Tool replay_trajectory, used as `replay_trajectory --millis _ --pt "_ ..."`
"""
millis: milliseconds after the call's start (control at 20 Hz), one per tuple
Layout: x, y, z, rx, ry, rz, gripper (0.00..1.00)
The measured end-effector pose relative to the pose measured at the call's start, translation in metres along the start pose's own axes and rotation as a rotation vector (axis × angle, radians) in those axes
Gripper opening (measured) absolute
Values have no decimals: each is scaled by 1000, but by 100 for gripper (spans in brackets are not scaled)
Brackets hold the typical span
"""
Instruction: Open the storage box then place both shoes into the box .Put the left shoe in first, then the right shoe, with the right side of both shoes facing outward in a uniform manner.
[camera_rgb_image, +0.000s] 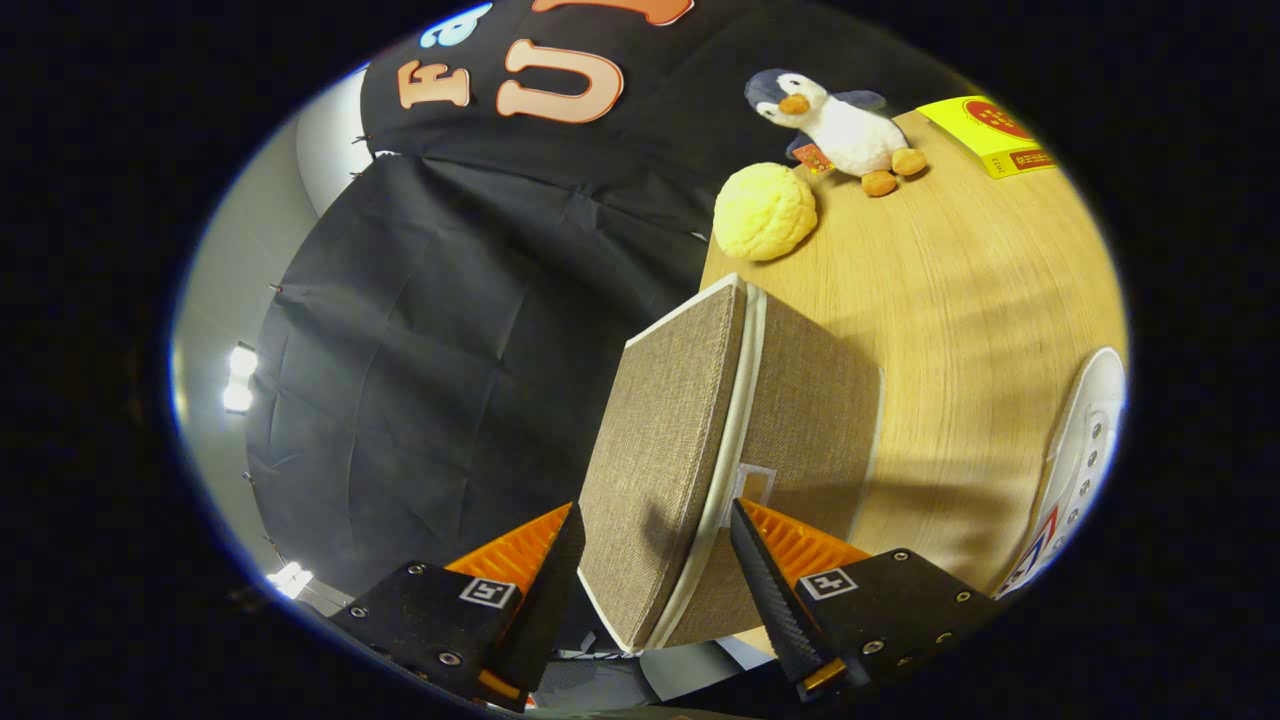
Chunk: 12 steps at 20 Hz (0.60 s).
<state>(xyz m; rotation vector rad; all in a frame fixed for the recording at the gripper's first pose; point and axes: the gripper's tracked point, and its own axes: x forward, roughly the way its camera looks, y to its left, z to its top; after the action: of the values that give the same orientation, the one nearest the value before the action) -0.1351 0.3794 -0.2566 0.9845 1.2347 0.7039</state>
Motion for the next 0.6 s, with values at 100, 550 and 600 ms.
replay_trajectory --millis 100,550,600 --pt "2 9 -4 33 22 30 87" --pt "7 26 -3 135 61 83 87" --pt "8 27 -2 140 58 86 87"
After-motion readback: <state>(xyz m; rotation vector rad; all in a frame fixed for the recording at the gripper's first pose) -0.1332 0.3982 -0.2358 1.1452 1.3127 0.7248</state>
